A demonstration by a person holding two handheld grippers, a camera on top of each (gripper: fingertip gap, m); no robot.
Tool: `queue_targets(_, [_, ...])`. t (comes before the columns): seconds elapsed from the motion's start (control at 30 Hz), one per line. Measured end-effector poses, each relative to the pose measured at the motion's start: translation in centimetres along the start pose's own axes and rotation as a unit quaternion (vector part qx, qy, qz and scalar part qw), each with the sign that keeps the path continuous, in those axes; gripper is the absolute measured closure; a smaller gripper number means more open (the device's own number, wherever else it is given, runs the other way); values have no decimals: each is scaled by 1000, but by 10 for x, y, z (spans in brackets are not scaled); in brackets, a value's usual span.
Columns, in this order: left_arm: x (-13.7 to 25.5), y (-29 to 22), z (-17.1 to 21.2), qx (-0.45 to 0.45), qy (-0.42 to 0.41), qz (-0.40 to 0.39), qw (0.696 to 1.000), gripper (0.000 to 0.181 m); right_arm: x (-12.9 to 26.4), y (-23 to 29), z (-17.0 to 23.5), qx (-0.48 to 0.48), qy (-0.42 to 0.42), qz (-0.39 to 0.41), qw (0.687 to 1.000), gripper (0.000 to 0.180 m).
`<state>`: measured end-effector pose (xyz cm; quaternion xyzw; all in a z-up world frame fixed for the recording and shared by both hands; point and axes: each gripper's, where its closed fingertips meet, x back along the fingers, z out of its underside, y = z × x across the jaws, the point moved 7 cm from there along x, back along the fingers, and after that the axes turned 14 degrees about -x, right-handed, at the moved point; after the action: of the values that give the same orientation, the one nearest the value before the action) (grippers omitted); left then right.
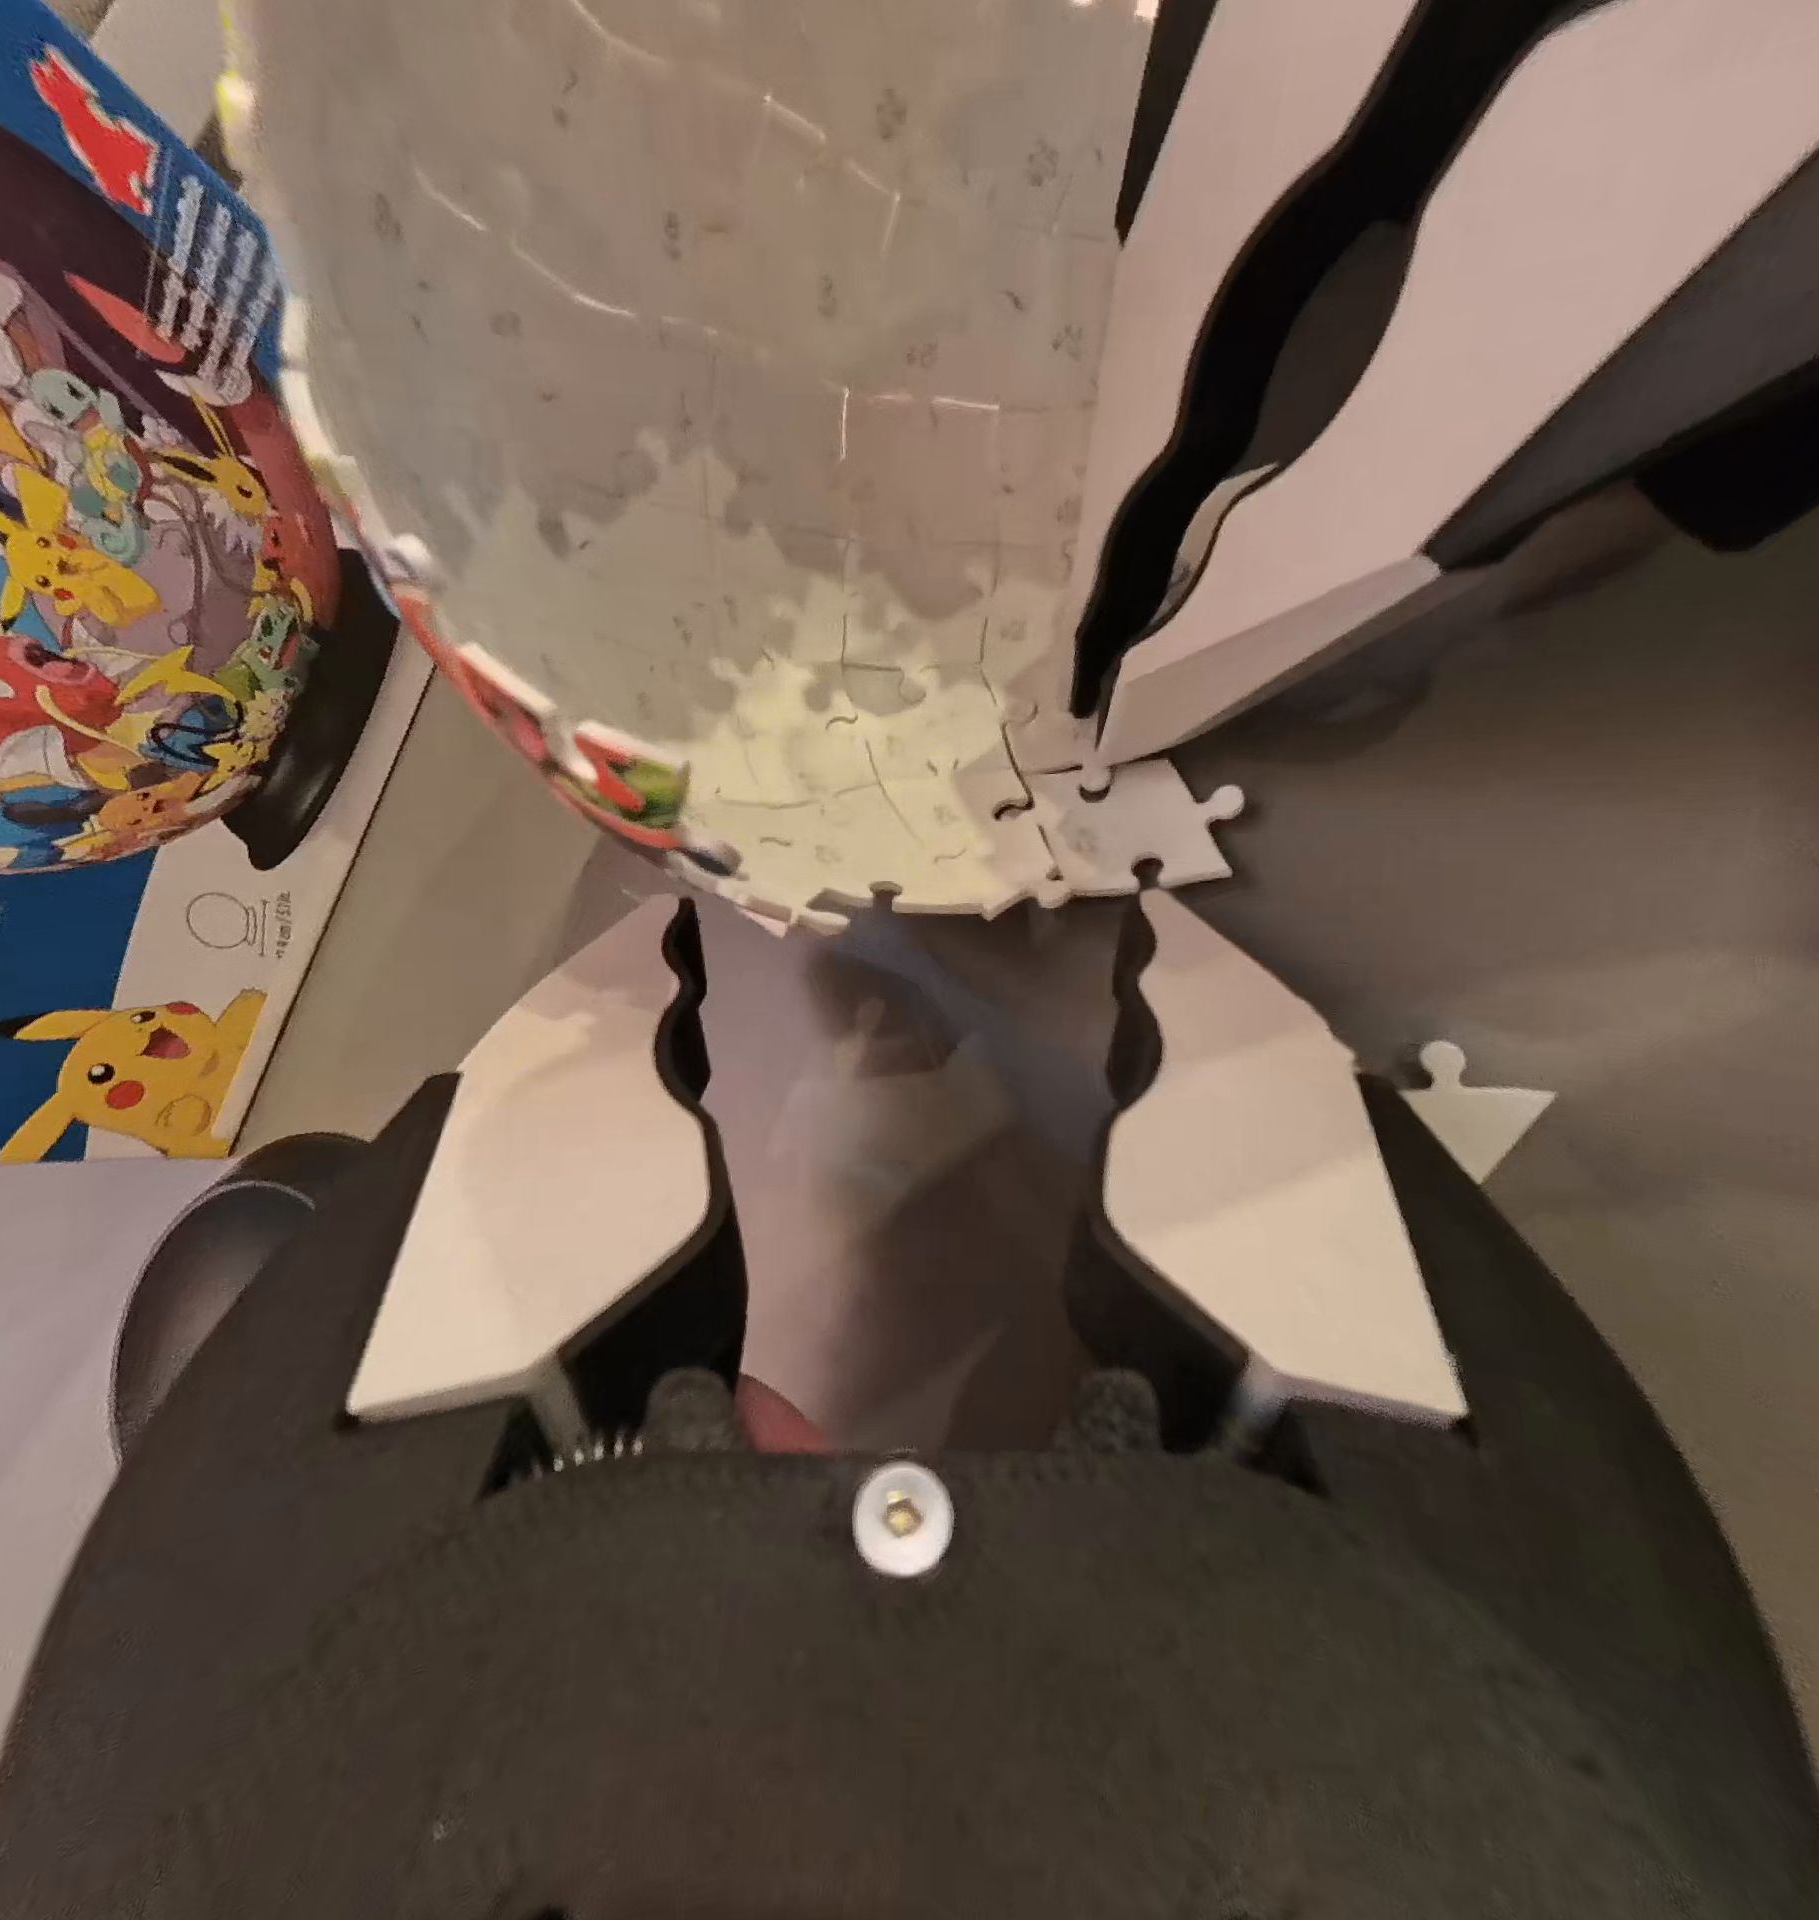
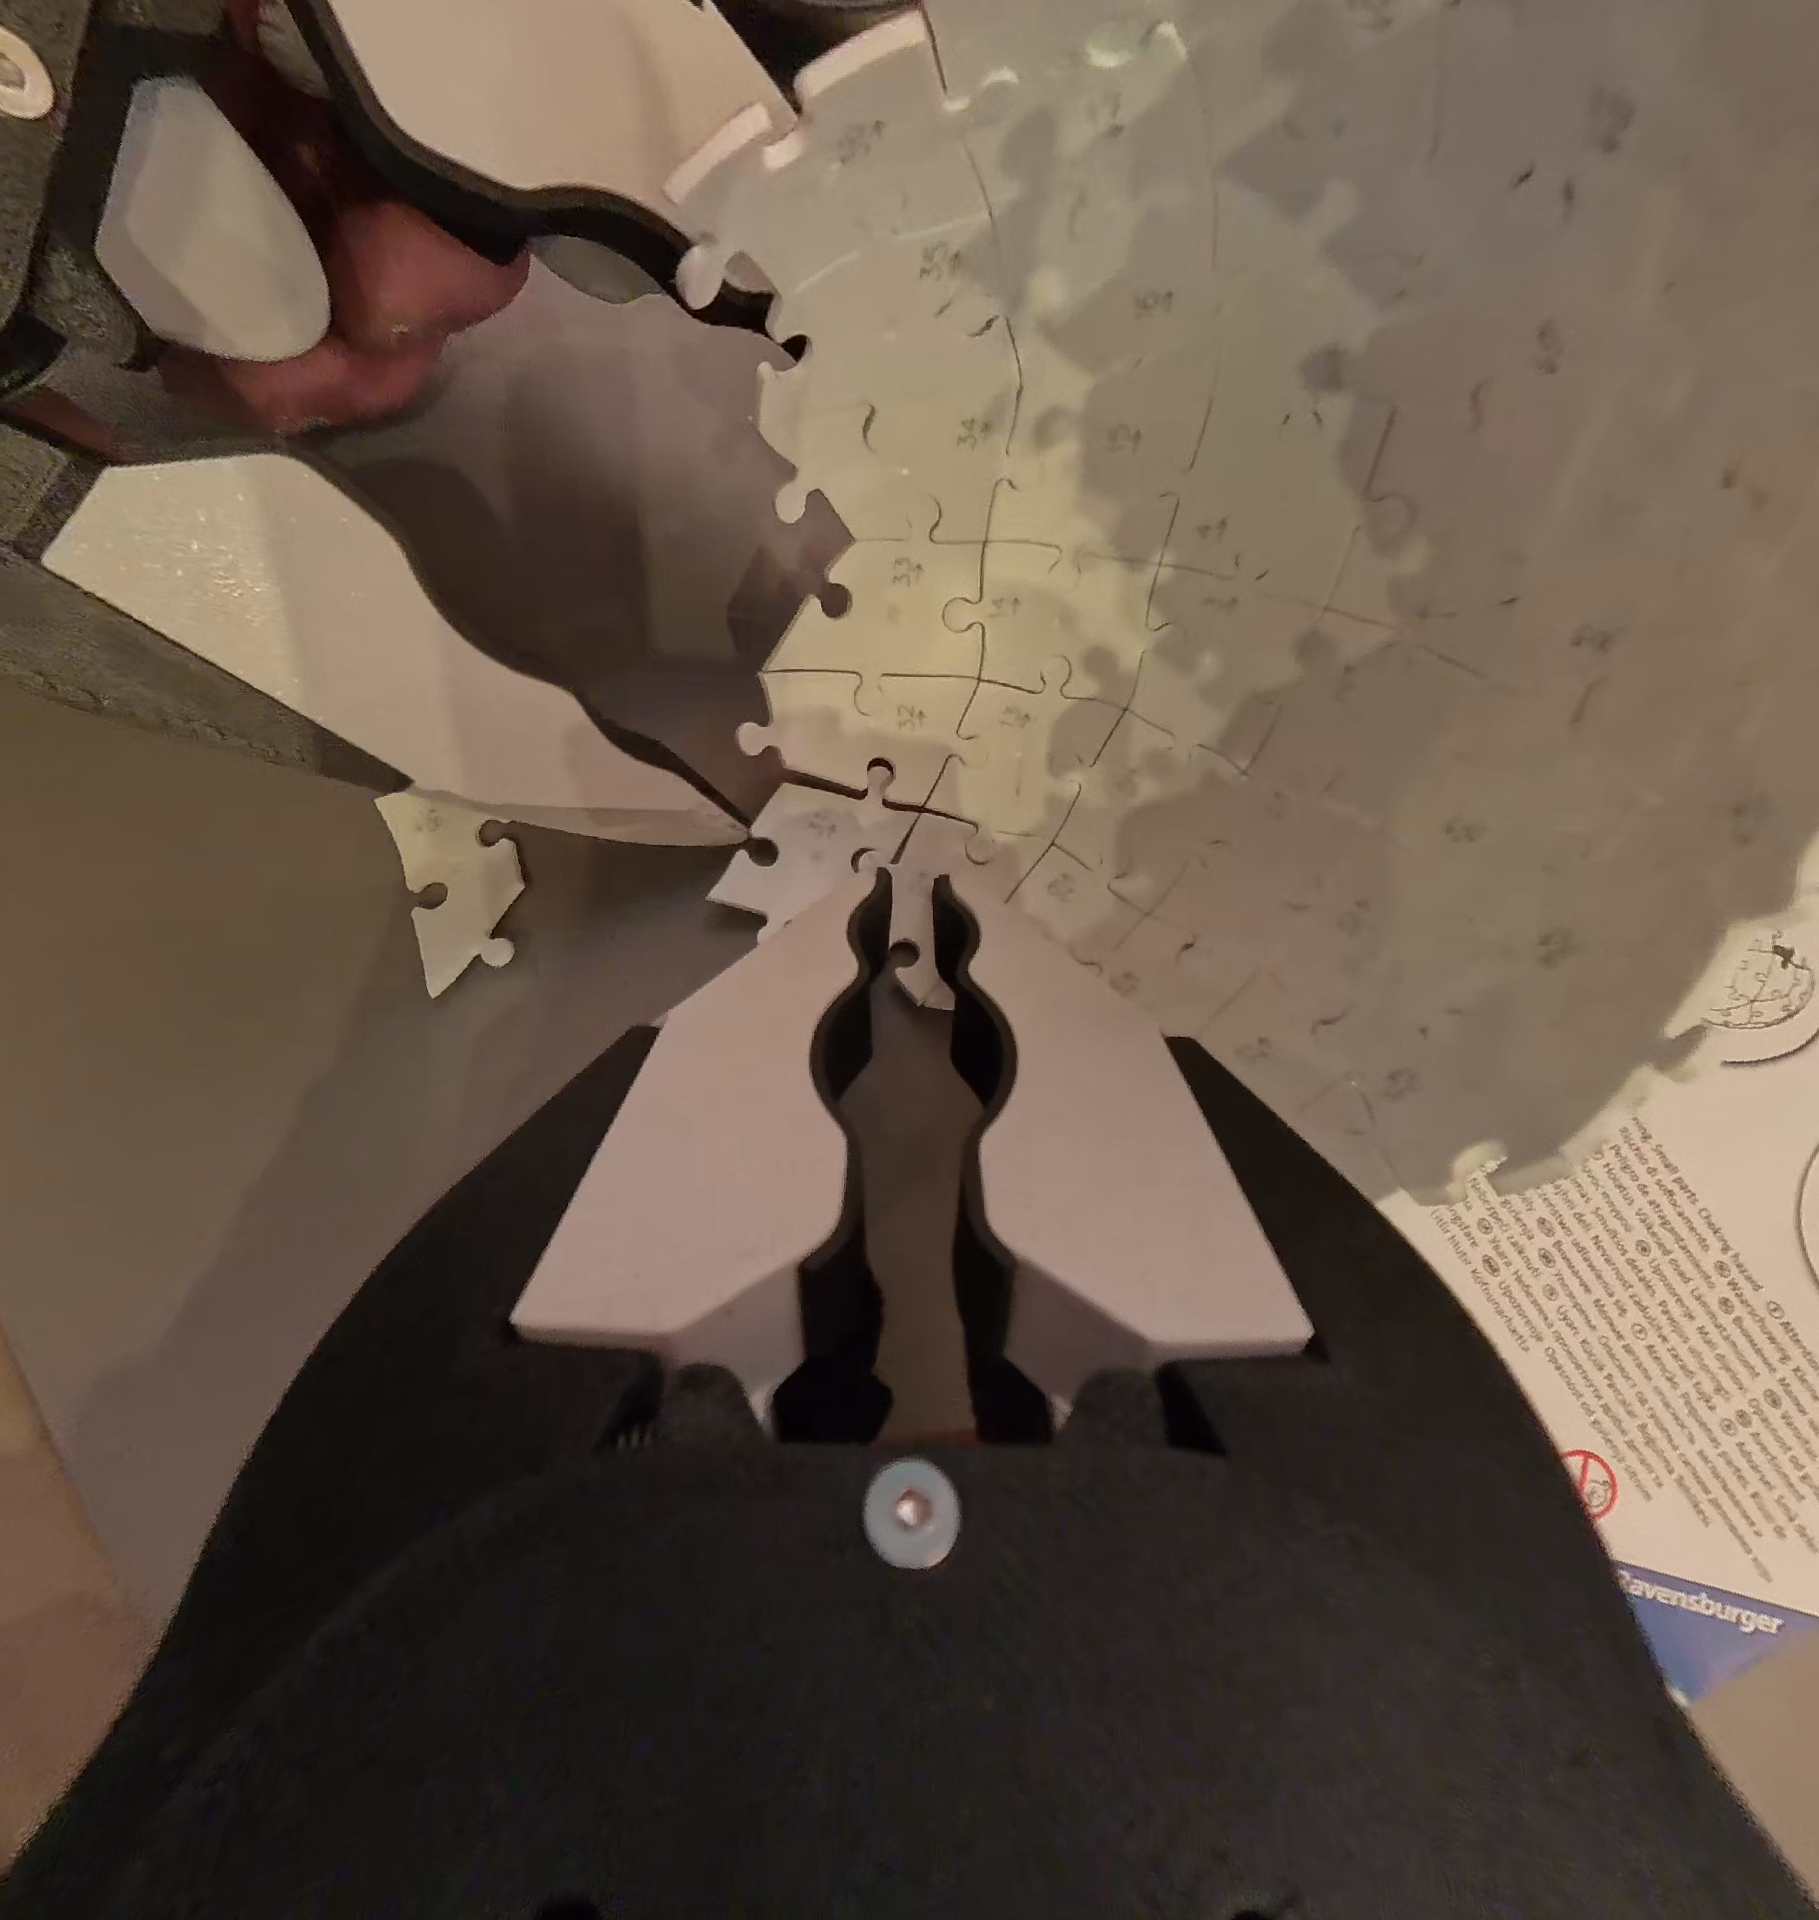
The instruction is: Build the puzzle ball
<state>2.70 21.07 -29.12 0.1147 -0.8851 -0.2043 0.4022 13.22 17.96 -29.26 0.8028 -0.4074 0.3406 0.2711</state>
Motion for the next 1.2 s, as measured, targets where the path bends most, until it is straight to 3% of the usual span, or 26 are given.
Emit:
queue_targets(0.27, [-2,0,-4,-1,0,-8,1000,101,-1,1,-2,18,10,14,1000,174])
queue_targets(0.47, [0,10,1,20,-9,-13,1000,109,-1,2,-3,33,16,18,999,174])
queue_targets(0.97, [-4,6,2,32,-5,-3,999,97,-2,5,-5,59,34,26,997,179])
queue_targets(1.2, [-1,8,-1,41,-23,-21,999,105,-3,6,-5,62,38,28,997,180])
